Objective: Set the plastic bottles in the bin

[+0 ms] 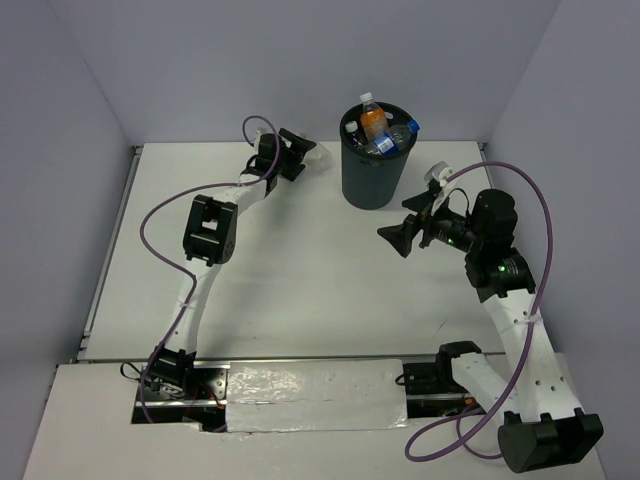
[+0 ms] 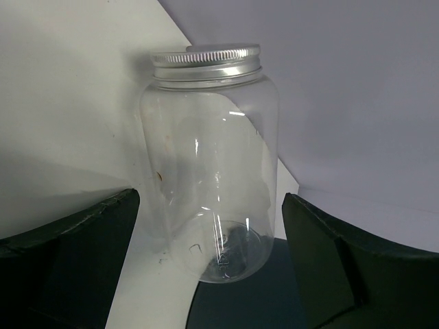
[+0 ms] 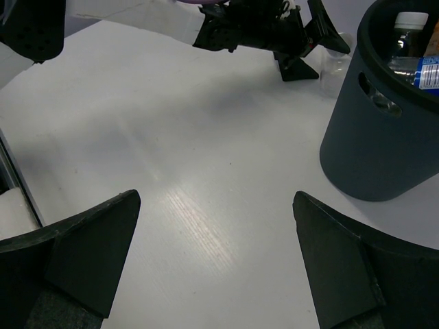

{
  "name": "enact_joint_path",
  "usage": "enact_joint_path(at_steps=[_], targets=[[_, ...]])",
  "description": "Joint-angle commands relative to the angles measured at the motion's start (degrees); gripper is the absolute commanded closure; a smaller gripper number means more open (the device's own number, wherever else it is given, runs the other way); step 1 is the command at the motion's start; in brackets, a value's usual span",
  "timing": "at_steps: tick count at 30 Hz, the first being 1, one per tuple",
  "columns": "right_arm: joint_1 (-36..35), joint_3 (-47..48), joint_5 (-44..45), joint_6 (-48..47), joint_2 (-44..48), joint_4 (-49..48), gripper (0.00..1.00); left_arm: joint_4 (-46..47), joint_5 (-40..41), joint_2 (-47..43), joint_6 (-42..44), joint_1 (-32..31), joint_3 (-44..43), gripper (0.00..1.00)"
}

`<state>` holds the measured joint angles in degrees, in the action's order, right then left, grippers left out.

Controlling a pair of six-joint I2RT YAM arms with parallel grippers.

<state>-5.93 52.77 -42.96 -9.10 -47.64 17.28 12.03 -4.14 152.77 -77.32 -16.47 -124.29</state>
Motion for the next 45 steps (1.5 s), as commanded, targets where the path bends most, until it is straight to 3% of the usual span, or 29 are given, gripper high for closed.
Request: enact_joint_path(at_steps=[1, 22, 25, 37, 45], targets=[[0.31, -0.3, -0.9, -0.65, -0.35, -1.19, 0.0, 0.98, 0.36, 1.74, -1.08, -0.14, -1.57, 0.0], [0.31, -0.13, -1.07, -1.09, -1.32, -0.84, 0.01, -0.34, 1.06, 1.83, 0.68, -0.23, -2.01, 0.0], [0.31, -0.13, -0.99, -1.0, -1.23, -0.84, 0.0, -1.05, 1.42, 1.92, 1.29, -0.14, -2.62, 0.04], [0.31, -0.21, -0.55, -1.0, -0.79, -0.93, 0.0, 2.99, -1.74, -0.01, 3.14, 0.12, 0.45, 0.48], [0.57, -0.3, 0.07, -1.18, 0.26, -1.11, 0.0, 8.53, -6.74, -7.65, 9.28, 1.09, 7.56, 0.75]])
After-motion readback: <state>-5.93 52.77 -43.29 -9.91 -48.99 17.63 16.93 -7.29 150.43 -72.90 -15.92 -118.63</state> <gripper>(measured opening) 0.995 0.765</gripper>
